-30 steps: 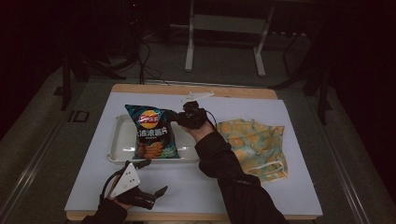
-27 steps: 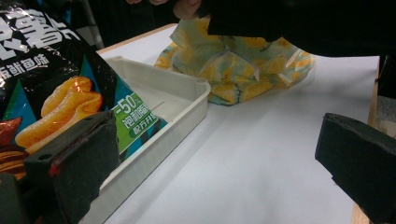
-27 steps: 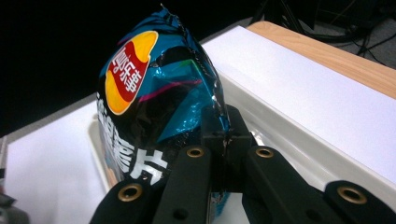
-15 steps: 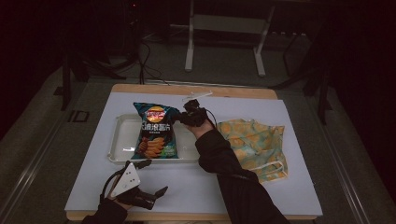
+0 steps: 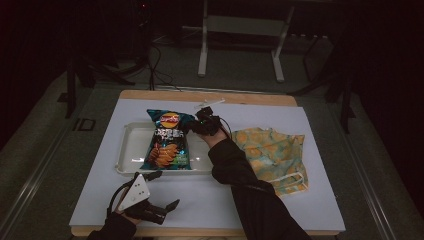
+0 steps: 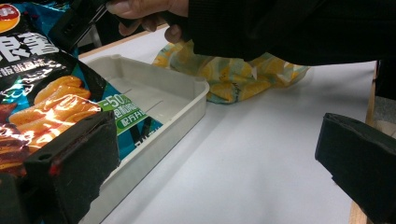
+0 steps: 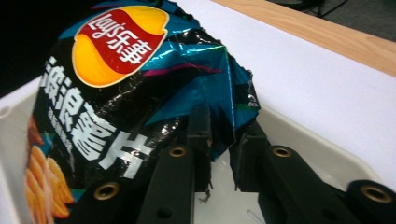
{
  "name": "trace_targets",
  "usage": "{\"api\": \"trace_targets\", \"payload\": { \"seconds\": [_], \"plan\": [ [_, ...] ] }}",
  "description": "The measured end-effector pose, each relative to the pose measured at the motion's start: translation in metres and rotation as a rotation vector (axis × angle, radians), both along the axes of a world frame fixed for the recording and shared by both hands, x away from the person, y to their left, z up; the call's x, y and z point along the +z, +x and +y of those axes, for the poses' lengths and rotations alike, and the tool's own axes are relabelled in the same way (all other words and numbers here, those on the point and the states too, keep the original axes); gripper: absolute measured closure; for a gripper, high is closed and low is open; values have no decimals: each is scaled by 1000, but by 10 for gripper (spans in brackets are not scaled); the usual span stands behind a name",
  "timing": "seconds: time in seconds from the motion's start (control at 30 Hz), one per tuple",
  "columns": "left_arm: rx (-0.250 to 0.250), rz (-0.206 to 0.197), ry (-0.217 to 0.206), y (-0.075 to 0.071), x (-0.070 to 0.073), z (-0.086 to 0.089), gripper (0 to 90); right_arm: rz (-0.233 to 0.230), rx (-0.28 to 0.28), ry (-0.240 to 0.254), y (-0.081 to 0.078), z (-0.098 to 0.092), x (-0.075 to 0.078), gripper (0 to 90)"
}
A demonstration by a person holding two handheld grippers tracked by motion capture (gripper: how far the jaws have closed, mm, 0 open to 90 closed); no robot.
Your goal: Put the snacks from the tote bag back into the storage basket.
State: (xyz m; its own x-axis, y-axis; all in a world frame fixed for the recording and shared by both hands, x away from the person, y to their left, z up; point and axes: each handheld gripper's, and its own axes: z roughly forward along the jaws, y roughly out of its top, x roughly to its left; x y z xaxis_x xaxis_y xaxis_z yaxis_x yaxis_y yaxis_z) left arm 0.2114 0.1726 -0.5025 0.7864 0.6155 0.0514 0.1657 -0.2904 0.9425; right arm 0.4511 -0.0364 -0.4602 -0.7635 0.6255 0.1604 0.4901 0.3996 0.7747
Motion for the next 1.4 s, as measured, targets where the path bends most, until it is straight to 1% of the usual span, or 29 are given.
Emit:
{"api": "trace_targets", "payload": {
  "seconds": [0.07, 0.1, 0.13, 0.2, 0.3, 0.33, 0.4, 0.53, 0.6, 0.67, 0.73, 0.83, 0.87, 0.93, 0.97, 1.07, 1.17, 1.23, 1.3, 1.4],
  "plan": [
    [-1, 0, 2, 0, 0, 0, 3, -1, -6, 0, 0, -2, 2, 755],
    [-1, 0, 2, 0, 0, 0, 3, -11, -13, -10, -1, -3, 5, 729],
    [-1, 1, 1, 0, 0, 0, 3, -11, -13, -10, -1, -3, 5, 729],
    [-2, 0, 3, 0, 0, 0, 3, -22, -16, -22, -3, -7, 10, 703],
    [-3, 0, 5, 0, 0, -1, 3, -27, -11, -10, -6, -13, 17, 685],
    [-3, 0, 5, 0, 0, -1, 3, -37, -14, -18, -9, -16, 20, 671],
    [-3, -2, 6, 0, 0, -1, 3, -39, -14, -11, -11, -22, 23, 655],
    [-1, 1, 7, 0, 0, -1, 3, -50, -13, -17, -18, -35, 31, 633],
    [0, 0, 7, 0, 0, -1, 3, -66, -13, -32, -23, -42, 36, 631],
    [1, 0, 7, 0, 0, -1, 3, -79, -17, -36, -27, -48, 40, 627],
    [2, -2, 13, 1, 0, -1, 3, -89, -16, -41, -32, -55, 46, 620],
    [5, -1, 11, 1, 0, -1, 3, -102, -20, -52, -36, -64, 54, 610],
    [5, -1, 9, 1, 0, -2, 3, -109, -22, -51, -38, -67, 57, 607],
    [6, -1, 12, 1, 0, -1, 3, -105, -27, -37, -41, -73, 64, 596],
    [6, -1, 12, 1, 0, -1, 3, -110, -25, -30, -43, -76, 68, 594],
    [6, -1, 13, 1, 0, -1, 3, -115, -20, -32, -48, -83, 81, 570],
    [7, -1, 12, 1, 0, -1, 3, -133, -26, -46, -54, -91, 90, 547],
    [6, -2, 13, 1, 0, -1, 3, -133, -32, -44, -58, -101, 96, 506],
    [5, -1, 14, 1, 0, -1, 3, -132, -32, -42, -61, -108, 100, 442],
    [8, -1, 13, 1, 0, -2, 3, -135, -30, -53, -64, -119, 103, 320]
  ]
}}
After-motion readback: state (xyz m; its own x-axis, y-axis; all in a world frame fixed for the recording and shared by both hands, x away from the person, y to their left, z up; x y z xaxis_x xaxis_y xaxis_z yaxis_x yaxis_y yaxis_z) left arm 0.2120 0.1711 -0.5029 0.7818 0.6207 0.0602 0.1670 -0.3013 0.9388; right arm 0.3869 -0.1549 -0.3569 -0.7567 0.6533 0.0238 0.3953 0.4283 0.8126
